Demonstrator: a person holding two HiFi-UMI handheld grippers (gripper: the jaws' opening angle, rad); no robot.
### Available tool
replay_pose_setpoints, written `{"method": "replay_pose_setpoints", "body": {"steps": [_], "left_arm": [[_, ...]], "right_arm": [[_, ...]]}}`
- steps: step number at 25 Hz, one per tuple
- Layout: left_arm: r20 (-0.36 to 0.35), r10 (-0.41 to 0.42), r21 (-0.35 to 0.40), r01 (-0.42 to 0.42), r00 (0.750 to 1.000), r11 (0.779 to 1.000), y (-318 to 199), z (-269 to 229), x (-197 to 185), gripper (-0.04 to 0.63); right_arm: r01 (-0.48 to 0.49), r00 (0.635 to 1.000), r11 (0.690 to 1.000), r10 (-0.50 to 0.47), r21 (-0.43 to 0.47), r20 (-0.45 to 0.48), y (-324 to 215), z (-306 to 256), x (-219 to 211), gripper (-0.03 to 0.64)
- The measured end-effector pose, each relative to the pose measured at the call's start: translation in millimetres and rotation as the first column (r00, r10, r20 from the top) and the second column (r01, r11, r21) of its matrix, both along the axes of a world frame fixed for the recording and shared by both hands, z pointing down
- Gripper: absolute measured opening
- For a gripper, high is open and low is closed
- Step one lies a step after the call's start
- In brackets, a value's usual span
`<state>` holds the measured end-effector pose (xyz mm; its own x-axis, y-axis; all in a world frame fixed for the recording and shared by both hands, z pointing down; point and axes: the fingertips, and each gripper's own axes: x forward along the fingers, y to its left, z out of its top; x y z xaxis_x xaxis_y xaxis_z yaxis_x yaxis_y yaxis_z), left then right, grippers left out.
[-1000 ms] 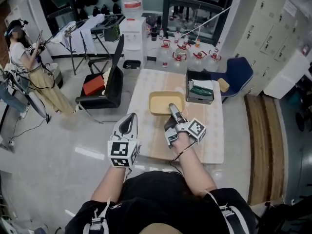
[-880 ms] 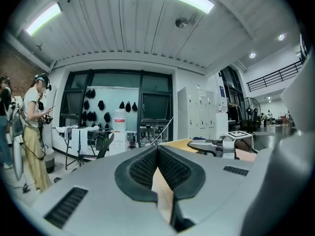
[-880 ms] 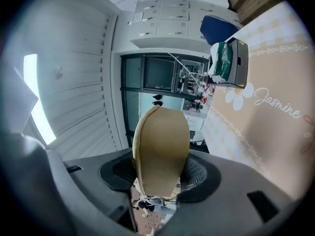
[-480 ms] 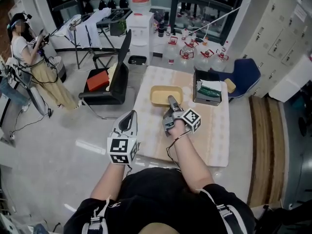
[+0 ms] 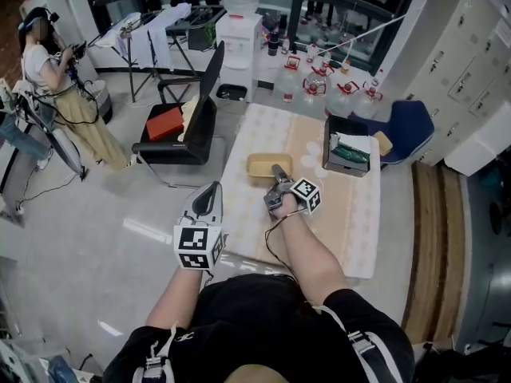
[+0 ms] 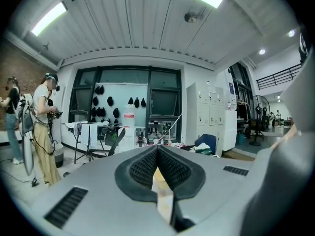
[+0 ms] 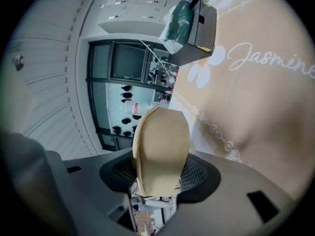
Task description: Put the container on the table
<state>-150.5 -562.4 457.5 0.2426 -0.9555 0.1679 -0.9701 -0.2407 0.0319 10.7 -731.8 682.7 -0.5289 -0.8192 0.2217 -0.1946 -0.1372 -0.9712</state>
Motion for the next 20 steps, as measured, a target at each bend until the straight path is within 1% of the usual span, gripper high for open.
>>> {"method": "replay_pose_setpoints", "body": {"steps": [4, 9, 14, 17, 20], "left_arm": [[-0.006, -0.020, -0.004, 0.020, 1.000, 1.000, -2.7, 0.0, -8.0, 0.011], [-0.007, -0.035, -0.003, 0.035, 0.999, 0.999, -1.5, -1.8, -16.5, 0.011], [-0.011, -0.047, -0.012, 0.047, 0.999, 0.999, 2.9, 2.1, -24.9, 0.011], [-0.007, -0.045, -0.012, 0.045, 0.999, 0.999, 6.2, 1.9, -23.4, 0.011], [-0.004, -0.045, -0.014, 0.045, 0.999, 0.999, 9.6, 2.9, -21.1, 0.011]], "right_arm": [[-0.010, 1.000, 0.999, 0.011, -0.032, 0.015, 2.5, 17.6, -4.4, 0.233], [0.011, 1.000, 0.997, -0.012, -0.079, -0.012, 10.0, 39.7, -11.9, 0.234], [-0.008, 1.000, 0.991, 0.006, -0.130, -0.012, 19.5, 58.7, -9.9, 0.235], [0.008, 1.000, 0.990, -0.012, -0.139, -0.026, 23.7, 65.6, -7.9, 0.235], [0.024, 0.998, 0.985, -0.034, -0.169, -0.055, 31.1, 74.6, -6.0, 0.236]]}}
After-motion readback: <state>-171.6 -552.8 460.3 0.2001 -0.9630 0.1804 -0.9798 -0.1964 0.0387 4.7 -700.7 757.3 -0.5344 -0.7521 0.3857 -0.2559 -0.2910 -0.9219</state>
